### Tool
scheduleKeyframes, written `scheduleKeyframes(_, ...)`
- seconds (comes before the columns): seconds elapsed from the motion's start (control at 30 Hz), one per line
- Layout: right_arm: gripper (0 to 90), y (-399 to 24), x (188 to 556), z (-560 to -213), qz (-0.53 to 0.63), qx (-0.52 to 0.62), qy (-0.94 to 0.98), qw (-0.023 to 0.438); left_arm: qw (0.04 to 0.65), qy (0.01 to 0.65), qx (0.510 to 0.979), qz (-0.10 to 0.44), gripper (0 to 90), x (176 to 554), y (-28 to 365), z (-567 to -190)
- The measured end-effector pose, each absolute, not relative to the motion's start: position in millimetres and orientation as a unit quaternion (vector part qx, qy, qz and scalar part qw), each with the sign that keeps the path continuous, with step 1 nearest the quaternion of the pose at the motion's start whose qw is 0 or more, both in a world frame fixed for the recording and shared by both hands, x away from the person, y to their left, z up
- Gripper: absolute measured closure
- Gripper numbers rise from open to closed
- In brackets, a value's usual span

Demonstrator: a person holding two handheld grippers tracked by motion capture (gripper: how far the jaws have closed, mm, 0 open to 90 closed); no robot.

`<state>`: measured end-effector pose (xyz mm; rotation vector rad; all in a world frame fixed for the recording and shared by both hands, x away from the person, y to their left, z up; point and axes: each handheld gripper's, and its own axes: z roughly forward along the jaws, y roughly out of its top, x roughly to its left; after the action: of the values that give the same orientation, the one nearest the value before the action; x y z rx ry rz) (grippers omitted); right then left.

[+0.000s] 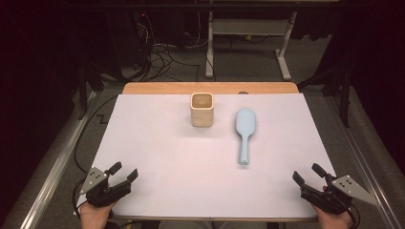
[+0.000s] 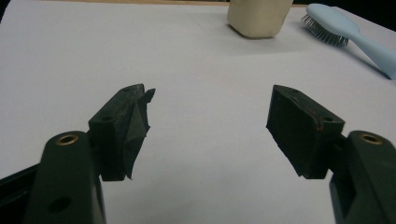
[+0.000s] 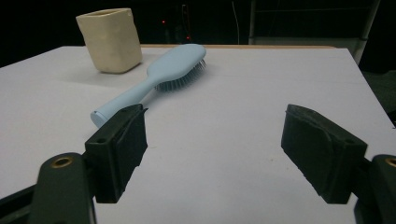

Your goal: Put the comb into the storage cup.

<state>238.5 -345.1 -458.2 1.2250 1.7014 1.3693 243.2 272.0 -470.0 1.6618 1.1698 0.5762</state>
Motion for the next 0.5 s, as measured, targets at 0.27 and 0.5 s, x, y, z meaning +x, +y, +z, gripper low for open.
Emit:
scheduleKeyframes(0.27,22.9,-344.8,238.6,-458.1,0.519,0.467,0.645,0.311,0.491,0.482,0.686,0.236,29.9,242.6,272.2,-470.4)
scheduleKeyframes(0.5,22.8,-345.6,238.7,-458.3,0.520,0.469,0.643,0.310,0.490,0.480,0.688,0.235,29.9,243.0,270.8,-470.5)
